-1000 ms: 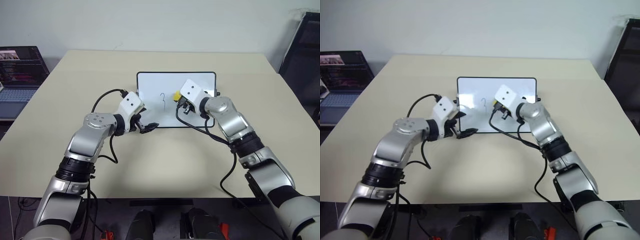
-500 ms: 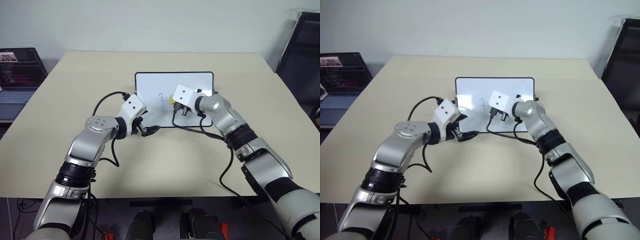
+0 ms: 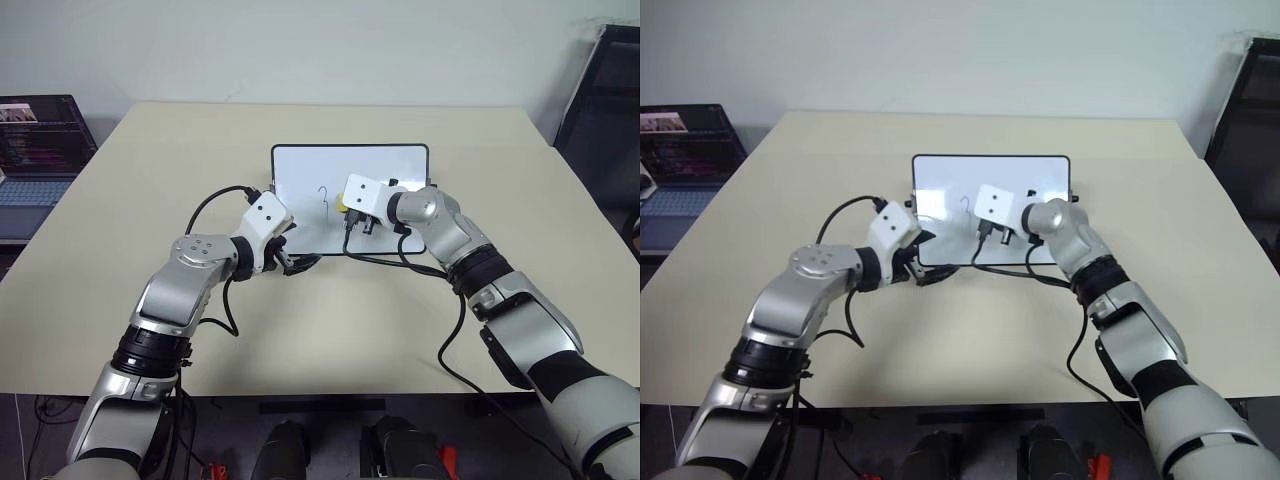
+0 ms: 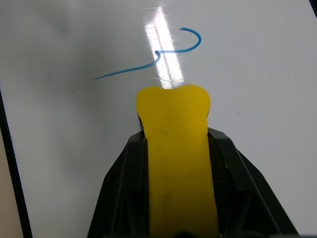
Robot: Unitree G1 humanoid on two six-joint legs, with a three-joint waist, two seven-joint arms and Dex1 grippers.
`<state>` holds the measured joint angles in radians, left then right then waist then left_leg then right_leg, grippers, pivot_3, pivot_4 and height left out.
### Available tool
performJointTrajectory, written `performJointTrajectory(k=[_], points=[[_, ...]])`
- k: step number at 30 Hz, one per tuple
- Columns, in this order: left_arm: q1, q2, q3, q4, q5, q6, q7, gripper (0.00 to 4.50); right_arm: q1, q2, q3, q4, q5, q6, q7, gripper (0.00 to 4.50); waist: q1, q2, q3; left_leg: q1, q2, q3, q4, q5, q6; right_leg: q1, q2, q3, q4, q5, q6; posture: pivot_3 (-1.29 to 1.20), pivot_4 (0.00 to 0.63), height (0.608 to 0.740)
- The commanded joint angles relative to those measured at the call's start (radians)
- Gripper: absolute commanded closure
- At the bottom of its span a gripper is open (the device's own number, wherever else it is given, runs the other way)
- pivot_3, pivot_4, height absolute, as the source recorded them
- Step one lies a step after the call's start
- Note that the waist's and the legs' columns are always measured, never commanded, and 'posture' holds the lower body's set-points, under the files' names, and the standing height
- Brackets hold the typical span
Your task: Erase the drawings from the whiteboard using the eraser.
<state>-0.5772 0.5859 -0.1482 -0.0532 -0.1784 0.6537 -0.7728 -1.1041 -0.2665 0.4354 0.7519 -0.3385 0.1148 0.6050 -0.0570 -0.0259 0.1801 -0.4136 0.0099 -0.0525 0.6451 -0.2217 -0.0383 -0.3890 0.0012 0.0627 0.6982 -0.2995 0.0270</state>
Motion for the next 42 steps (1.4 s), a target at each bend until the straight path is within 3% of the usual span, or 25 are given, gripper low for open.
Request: performJointTrajectory(k=[1, 11, 19, 32, 42], points=[[-0.005, 0.000, 0.012, -0.041, -0.003, -0.008, 0.003, 0.00, -0.011, -0.037, -0.040, 0.005, -0.023, 0.020, -0.053, 3.33, 0.000, 0.000, 0.000, 0.000, 0.000, 0.000, 0.000, 0.000, 0.000, 0.000, 0.000, 0.000, 0.000, 0.000, 0.000, 0.00, 0.150, 0.740], [0.000, -0.003, 0.008, -0.036, -0.003, -0.015, -0.002, 0.00, 0.119, -0.086, 0.028, -0.168, -0.035, 0.088, 0.144, 3.34, 0.002, 0.000, 0.000, 0.000, 0.000, 0.000, 0.000, 0.000, 0.000, 0.001, 0.000, 0.000, 0.000, 0.000, 0.000, 0.00, 0.150, 0.740], [0.008, -0.003, 0.008, -0.038, -0.003, -0.017, -0.004, 0.00, 0.025, -0.054, -0.040, -0.059, -0.045, 0.047, -0.081, 3.34, 0.000, 0.000, 0.000, 0.004, 0.000, 0.001, 0.000, 0.001, 0.001, 0.003, 0.000, 0.001, 0.000, 0.000, 0.000, 0.00, 0.150, 0.740], [0.014, -0.004, 0.009, -0.038, -0.003, -0.021, -0.003, 0.00, 0.105, -0.076, 0.025, -0.174, -0.052, 0.080, 0.137, 3.35, -0.002, 0.000, 0.000, 0.004, 0.000, 0.002, -0.001, 0.001, 0.001, 0.003, 0.000, 0.001, 0.000, 0.000, 0.000, 0.00, 0.150, 0.740], [0.023, 0.002, 0.011, -0.045, -0.004, -0.020, -0.006, 0.00, 0.024, -0.024, -0.024, -0.089, -0.045, 0.043, -0.017, 3.35, -0.002, 0.000, 0.000, 0.005, 0.000, 0.002, -0.001, 0.001, 0.001, 0.003, 0.000, 0.002, 0.000, 0.000, 0.000, 0.00, 0.150, 0.740]])
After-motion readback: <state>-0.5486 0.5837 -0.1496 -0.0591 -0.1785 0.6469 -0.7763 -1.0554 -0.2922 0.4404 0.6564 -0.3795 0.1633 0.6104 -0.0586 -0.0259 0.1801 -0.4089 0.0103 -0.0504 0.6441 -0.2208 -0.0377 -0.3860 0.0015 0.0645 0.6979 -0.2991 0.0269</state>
